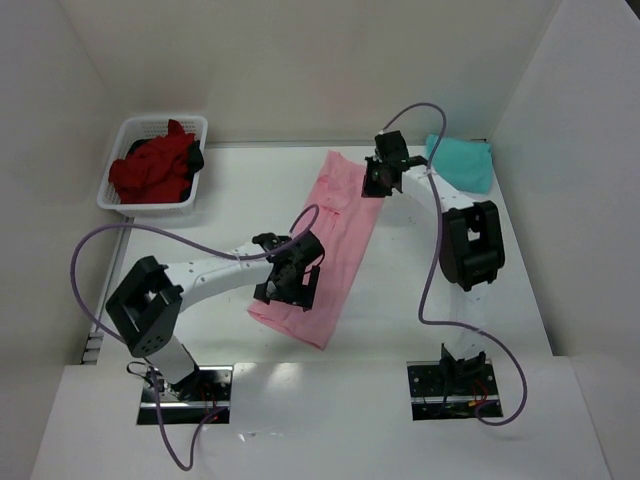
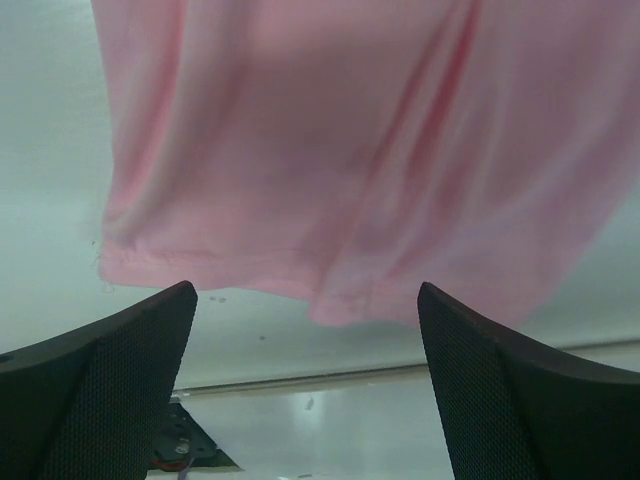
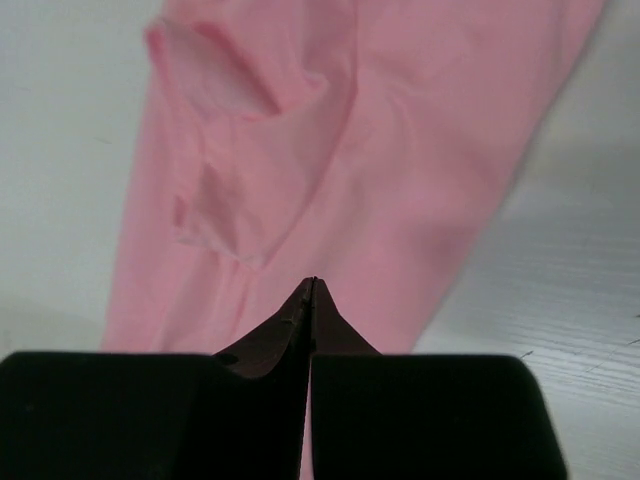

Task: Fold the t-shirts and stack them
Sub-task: Rotate the tshirt 90 degrees

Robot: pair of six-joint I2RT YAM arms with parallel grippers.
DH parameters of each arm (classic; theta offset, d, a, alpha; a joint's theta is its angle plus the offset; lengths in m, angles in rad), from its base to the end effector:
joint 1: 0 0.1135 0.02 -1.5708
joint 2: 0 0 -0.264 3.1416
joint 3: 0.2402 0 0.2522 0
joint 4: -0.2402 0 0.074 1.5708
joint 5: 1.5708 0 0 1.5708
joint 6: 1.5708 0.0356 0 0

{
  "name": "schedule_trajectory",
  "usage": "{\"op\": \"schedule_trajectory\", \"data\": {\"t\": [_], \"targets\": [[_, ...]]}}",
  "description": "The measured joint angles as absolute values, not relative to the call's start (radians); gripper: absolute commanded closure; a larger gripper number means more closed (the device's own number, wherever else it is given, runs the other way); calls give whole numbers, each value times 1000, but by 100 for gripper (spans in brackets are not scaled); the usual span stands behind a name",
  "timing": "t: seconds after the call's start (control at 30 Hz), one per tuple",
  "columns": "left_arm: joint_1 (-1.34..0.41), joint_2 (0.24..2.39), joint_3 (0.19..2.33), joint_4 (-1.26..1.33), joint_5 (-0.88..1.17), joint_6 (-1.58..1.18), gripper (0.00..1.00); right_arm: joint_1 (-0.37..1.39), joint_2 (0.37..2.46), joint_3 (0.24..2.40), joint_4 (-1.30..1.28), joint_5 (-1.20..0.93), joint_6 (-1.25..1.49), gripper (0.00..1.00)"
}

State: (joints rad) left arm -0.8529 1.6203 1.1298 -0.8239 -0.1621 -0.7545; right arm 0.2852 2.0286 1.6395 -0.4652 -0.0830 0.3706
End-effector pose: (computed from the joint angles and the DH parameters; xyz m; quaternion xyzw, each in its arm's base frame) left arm 0.2050 -0.2260 0.2091 0.0383 0.9879 -0.0360 0.1462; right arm 0.4387 0.1317 0.2303 0.0254 0.9355 0.1496 0.3192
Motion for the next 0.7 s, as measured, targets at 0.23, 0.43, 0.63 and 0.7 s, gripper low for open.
{"op": "schedule_trajectory", "data": {"t": [0.23, 0.43, 0.63, 0.7], "targets": [[-853, 1698, 1091, -785, -180, -728, 1, 285, 2144, 1634, -470, -46, 385, 100], [-853, 1739, 1094, -736, -133, -687, 1, 285, 2210, 1700, -473, -15, 384, 100], [-852, 1739, 1107, -708, -87, -680, 1, 285, 2250, 1738, -473, -10, 383, 100], [-852, 1740, 1106, -702, -71, -681, 1, 285, 2257, 1745, -473, -11, 383, 100]]}}
